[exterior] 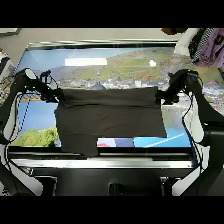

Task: Fold the clothes and pants, and hang the long-sleeved shirts on hangers.

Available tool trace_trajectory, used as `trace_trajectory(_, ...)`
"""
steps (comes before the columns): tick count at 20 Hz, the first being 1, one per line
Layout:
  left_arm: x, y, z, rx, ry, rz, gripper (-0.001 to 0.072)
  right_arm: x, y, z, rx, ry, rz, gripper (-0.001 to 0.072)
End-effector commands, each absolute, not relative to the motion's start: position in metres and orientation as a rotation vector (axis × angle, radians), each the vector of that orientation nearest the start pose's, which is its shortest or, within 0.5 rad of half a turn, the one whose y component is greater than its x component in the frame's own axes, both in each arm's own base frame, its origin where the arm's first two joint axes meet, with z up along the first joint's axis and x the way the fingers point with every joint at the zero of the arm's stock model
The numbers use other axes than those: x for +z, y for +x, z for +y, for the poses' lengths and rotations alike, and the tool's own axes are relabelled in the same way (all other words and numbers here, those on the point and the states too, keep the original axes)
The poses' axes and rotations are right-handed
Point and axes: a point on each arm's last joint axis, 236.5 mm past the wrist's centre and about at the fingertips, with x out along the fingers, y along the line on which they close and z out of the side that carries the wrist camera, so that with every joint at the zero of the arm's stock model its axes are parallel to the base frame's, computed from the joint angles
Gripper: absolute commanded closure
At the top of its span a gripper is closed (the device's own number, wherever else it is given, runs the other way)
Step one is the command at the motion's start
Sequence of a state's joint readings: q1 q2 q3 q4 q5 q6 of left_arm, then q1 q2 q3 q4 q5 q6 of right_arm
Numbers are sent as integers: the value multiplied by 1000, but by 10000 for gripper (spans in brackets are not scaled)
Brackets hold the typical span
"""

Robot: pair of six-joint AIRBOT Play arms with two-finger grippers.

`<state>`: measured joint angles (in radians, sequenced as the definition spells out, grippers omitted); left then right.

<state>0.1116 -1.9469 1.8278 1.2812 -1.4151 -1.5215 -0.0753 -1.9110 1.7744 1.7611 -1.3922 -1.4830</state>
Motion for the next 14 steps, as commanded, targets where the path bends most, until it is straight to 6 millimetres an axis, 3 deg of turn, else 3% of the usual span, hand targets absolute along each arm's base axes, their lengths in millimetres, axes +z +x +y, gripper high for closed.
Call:
trace_trajectory(1,-39,468,5,-116,-330,1537,176,-29,471,1,72,264,1483,252)
trace_trajectory(3,-18,447,20,-105,-413,1515,177,12,465,-26,47,310,1400,252)
trace_trajectory(5,-10,405,35,-77,-527,1507,180,42,447,-51,33,388,1335,254)
trace_trajectory(7,-16,354,34,-61,-670,1482,181,58,424,-61,45,486,1286,256)
trace_trajectory(10,-44,288,17,-3,-857,1436,181,64,396,-57,43,522,1262,259)
trace_trajectory(14,-84,233,-31,-74,-960,1438,182,54,376,-45,55,550,1288,260)
